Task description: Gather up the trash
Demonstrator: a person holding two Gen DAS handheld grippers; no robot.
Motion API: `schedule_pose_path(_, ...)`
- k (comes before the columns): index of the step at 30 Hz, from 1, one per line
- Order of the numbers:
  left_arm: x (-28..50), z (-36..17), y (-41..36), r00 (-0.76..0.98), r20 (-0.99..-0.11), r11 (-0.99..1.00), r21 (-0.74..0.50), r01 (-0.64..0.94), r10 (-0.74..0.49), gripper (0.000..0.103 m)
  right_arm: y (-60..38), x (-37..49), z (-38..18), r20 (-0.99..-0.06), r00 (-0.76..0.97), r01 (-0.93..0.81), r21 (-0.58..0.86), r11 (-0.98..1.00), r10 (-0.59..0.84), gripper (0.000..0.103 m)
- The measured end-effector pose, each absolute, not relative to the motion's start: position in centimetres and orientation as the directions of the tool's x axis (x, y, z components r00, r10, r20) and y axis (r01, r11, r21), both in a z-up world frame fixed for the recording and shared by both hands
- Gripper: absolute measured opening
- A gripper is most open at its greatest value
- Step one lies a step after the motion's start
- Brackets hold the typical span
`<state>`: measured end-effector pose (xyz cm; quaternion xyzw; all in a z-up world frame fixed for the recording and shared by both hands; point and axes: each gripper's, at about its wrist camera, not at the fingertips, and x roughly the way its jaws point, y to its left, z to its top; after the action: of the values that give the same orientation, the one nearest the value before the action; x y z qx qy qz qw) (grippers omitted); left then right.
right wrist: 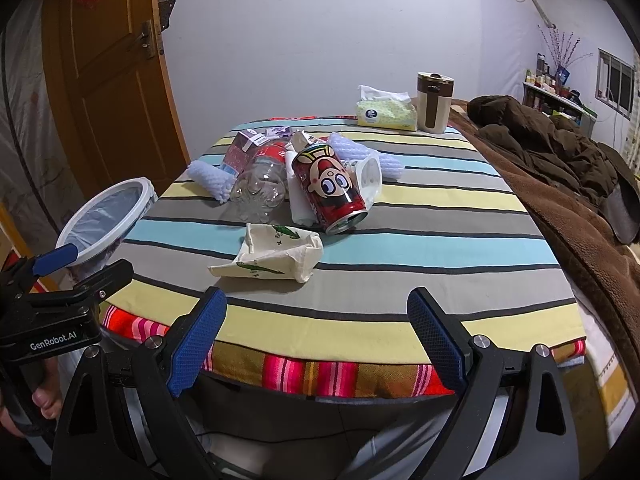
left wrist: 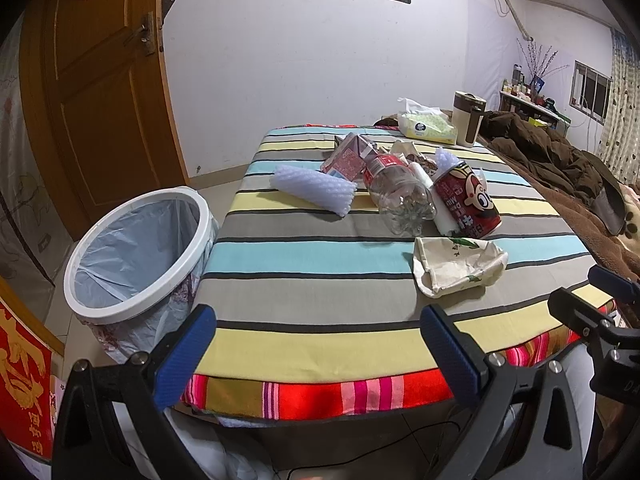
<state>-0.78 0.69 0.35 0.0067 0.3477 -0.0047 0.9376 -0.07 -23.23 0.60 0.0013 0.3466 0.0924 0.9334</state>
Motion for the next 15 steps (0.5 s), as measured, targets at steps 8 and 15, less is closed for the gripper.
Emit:
schedule_pose_path(8, -0.65, 0.50, 0.58, 0.758, -0.652, 1.000, 0.009, 0.013, -0.004, 0.103, -23.20, -0.08, 0.68, -0.647, 0.743, -0.171, 0.066, 0.983, 0.173, 0.094)
schedule_pose_path(15, -0.63, 0.50, 0.66, 0.755, -0.655, 1.000, 0.006, 0.013, -0.006, 0.103, -23.04, -0.05, 0.72, -0.647, 0.743, -0.172, 0.064, 0.983, 0.172, 0.094)
